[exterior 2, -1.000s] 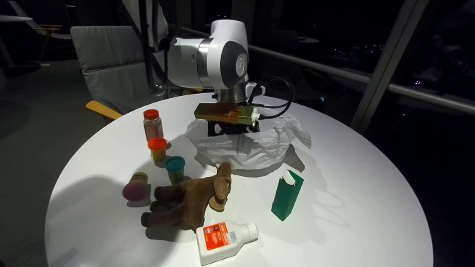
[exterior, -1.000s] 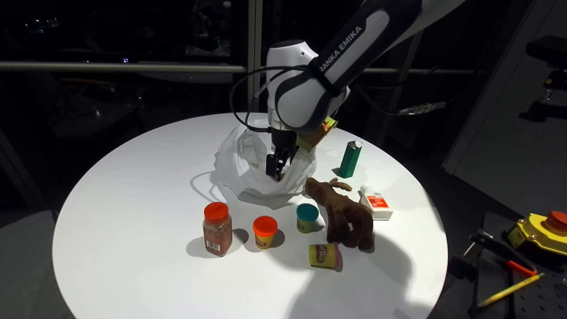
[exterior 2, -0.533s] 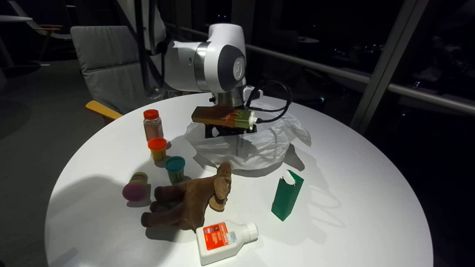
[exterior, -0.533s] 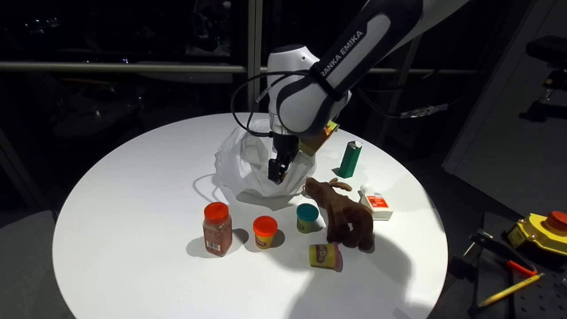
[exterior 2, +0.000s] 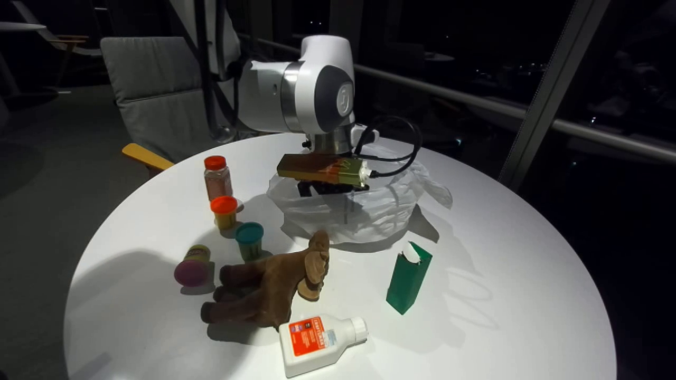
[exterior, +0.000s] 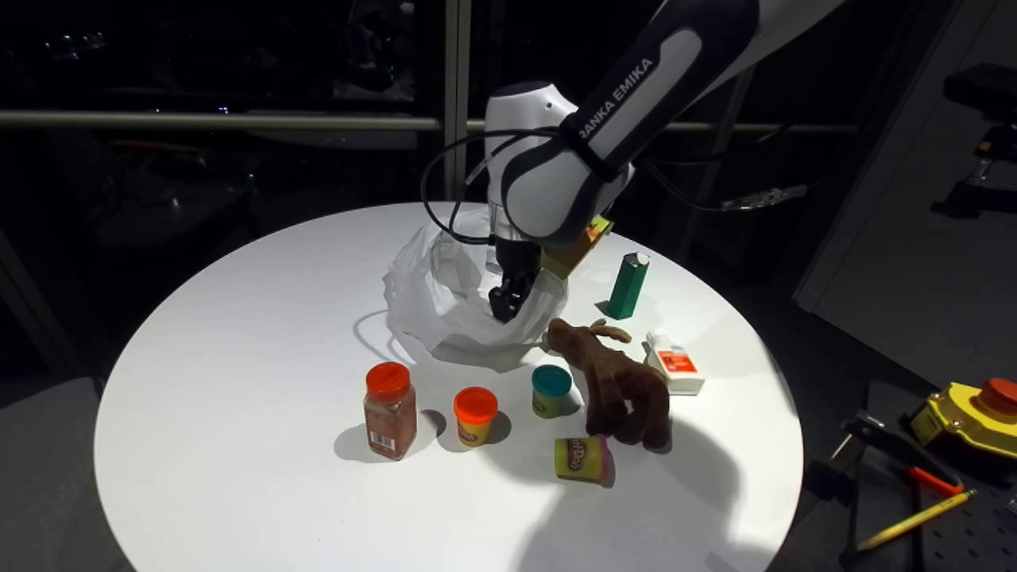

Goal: Take everything out of the plastic bag

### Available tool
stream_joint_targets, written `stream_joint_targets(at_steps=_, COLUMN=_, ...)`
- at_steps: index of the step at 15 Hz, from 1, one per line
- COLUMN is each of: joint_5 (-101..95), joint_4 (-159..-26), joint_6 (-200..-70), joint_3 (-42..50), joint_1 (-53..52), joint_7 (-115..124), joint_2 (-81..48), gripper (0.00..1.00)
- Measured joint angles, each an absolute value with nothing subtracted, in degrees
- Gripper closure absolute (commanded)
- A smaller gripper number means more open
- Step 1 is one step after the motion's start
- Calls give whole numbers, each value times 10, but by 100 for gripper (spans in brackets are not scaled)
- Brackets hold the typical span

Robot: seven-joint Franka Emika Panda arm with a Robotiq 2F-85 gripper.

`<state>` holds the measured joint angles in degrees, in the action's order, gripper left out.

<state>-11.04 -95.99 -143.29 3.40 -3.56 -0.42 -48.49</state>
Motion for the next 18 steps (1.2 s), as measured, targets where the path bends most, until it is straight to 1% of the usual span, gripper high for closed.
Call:
stream_joint_targets(at_steps=7, joint_5=-110, joint_4=-960, joint_6=-1433, joint_3=41, joint_1=-35, joint_7=1, joint_2=-477, gripper=66)
stream_joint_targets(at_steps=13, joint_5=-110, joint_4=-963, joint_6=-1431, joint_3=67, joint_1=-35, joint_7=28, joint_2=-421, gripper=66)
stream_joint_targets(at_steps=18, joint_5=-100, joint_4=-971, joint_6=-1363, joint_3=57, joint_1=-32, joint_7=25, joint_2=-370, gripper=66)
